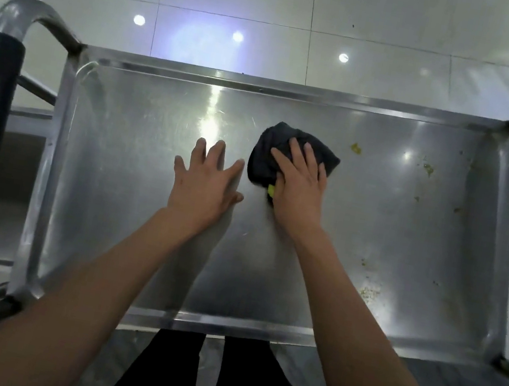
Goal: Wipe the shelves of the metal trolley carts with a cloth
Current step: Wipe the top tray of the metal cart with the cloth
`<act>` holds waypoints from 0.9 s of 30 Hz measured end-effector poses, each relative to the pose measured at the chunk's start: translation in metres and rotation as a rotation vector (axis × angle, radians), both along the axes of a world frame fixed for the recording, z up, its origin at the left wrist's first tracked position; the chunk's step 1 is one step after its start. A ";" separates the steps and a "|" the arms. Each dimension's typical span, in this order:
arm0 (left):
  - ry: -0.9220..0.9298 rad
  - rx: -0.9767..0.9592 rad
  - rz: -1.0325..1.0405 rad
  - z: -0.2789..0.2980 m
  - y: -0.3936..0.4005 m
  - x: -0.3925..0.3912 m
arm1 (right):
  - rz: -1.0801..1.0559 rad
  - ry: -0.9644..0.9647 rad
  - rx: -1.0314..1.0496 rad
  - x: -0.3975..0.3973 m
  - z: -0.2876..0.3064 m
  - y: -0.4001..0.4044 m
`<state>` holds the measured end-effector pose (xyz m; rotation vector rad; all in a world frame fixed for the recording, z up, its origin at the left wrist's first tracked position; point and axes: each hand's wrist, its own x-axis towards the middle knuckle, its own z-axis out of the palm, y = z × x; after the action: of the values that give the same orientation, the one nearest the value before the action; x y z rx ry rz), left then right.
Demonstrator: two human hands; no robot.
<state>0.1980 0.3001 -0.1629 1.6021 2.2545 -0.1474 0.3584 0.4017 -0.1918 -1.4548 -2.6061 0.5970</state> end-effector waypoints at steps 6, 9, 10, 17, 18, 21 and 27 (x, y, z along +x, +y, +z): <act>0.012 0.013 -0.005 -0.006 0.004 0.000 | 0.049 -0.040 -0.036 -0.035 0.002 0.072; 0.008 0.020 -0.003 -0.009 0.006 -0.002 | 0.069 -0.025 -0.026 -0.044 0.004 0.086; 0.007 0.018 -0.003 -0.009 0.007 -0.002 | 0.069 -0.021 -0.017 -0.044 0.004 0.087; 0.012 0.022 0.009 -0.010 0.008 0.001 | 0.090 -0.013 -0.022 -0.020 0.005 0.047; 0.013 0.031 0.006 -0.010 0.008 0.000 | 0.089 -0.005 -0.026 -0.013 0.005 0.034; -0.008 0.060 0.005 -0.009 0.005 -0.002 | 0.057 0.030 -0.040 0.008 0.005 -0.010; -0.046 0.097 0.023 -0.005 -0.023 -0.006 | 0.037 0.070 -0.027 0.045 0.001 -0.086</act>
<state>0.1920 0.2770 -0.1679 1.6105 2.2757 0.0054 0.4035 0.3160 -0.1906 -1.3697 -2.5870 0.6768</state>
